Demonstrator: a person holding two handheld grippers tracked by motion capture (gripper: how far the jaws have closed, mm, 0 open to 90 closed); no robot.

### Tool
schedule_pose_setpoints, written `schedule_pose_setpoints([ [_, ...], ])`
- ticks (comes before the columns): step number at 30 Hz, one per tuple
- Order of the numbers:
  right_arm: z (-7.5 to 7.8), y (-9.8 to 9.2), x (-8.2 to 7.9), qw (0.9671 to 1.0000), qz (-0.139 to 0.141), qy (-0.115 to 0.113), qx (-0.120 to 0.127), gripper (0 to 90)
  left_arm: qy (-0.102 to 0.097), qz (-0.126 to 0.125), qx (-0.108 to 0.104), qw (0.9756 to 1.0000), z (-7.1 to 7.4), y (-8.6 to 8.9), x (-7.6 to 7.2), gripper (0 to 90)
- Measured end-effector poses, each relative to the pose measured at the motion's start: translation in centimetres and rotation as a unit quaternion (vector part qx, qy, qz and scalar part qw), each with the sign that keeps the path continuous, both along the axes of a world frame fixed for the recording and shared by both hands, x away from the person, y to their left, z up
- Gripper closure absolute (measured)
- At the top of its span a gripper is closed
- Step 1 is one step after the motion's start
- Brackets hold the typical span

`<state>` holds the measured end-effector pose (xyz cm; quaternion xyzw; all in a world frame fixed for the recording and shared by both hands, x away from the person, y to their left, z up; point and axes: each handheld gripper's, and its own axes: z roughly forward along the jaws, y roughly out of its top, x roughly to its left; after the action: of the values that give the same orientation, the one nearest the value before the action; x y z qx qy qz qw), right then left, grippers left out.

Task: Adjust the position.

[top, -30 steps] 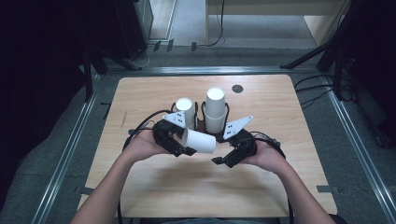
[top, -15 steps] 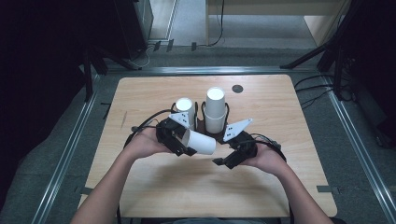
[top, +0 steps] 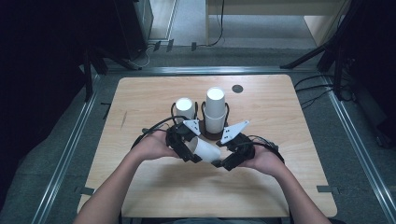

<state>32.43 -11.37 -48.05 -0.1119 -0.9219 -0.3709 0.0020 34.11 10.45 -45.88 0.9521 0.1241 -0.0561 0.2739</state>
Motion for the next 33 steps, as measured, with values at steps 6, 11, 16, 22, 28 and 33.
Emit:
schedule_pose_setpoints([
  [6, -0.3, 0.5, -0.2, 0.9999, 0.012, 0.000, -0.010, 24.9, -0.001, -0.015, 0.007, 0.9999, 0.1, -1.1, -0.7, 25.7],
  [11, -0.4, 1.0, -0.5, 0.9996, 0.024, 0.004, -0.012, 27.5, -0.007, -0.024, 0.008, 0.9997, 0.1, -1.6, -0.9, 25.2],
  [16, -0.6, 1.1, -0.6, 0.9991, 0.037, 0.011, -0.019, 32.4, 0.002, -0.027, 0.012, 0.9996, -0.1, -1.7, -0.9, 24.3],
  [22, -0.5, 1.3, -0.9, 0.9987, 0.047, 0.005, -0.021, 32.2, -0.012, -0.043, 0.009, 0.9990, -0.3, -1.4, -1.2, 15.3],
  [28, -0.3, 1.0, -0.6, 0.9991, 0.039, 0.004, -0.018, 32.1, 0.002, -0.022, -0.022, 0.9995, 0.0, -0.8, -0.7, 2.6],
  [33, -0.1, 0.6, -0.4, 0.9993, 0.035, 0.008, -0.008, 32.0, -0.010, 0.000, -0.041, 0.9991, 0.1, -0.1, -0.5, 1.7],
])
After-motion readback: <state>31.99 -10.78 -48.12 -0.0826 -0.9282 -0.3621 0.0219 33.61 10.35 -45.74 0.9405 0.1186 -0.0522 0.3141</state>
